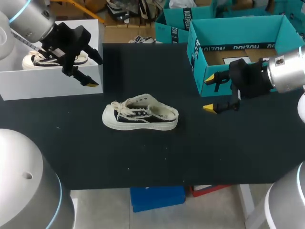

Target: Take the shoe out of the shoebox, open the shoe tongue, remove and reinsert the insole, then place the shoe into the shoebox

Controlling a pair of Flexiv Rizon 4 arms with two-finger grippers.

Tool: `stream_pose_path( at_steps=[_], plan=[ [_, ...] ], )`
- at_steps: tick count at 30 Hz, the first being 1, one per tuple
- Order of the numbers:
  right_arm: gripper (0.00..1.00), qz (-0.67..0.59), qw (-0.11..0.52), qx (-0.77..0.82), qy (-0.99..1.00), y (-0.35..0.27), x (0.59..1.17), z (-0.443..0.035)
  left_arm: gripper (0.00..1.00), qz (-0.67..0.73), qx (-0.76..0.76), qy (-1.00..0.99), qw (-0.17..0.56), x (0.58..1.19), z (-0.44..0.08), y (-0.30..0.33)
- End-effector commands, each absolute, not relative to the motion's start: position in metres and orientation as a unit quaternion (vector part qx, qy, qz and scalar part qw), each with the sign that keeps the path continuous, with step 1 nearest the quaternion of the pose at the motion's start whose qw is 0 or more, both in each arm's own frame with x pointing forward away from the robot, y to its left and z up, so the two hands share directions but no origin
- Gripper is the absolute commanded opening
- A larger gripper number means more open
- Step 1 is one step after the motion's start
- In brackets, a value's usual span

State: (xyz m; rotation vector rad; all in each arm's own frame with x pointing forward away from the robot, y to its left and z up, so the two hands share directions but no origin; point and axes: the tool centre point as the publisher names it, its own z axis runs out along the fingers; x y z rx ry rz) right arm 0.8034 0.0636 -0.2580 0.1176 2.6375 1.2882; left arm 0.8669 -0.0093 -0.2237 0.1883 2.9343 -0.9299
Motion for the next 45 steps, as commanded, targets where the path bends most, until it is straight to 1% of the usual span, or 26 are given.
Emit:
stream_pose_path(
  at_steps=[1,14,24,30,45],
  plan=[
    [1.0,0.435,0.102,0.04,0.894,0.065,0.804,-0.258,1.0,-0.302,0.062,0.951,0.031,0.867,-0.225,-0.009],
    [1.0,0.492,0.098,0.029,0.864,0.095,0.828,-0.296,1.0,-0.302,0.062,0.951,0.031,0.867,-0.225,-0.009],
    [1.0,0.528,0.104,0.029,0.842,0.121,0.838,-0.317,1.0,-0.302,0.062,0.951,0.031,0.867,-0.225,-0.009],
    [1.0,0.541,0.109,0.035,0.833,0.133,0.839,-0.333,1.0,-0.302,0.062,0.951,0.031,0.867,-0.225,-0.009],
    [1.0,0.543,0.09,-0.002,0.835,0.158,0.847,-0.377,1.0,-0.302,0.062,0.951,0.031,0.867,-0.225,-0.009]
  ],
)
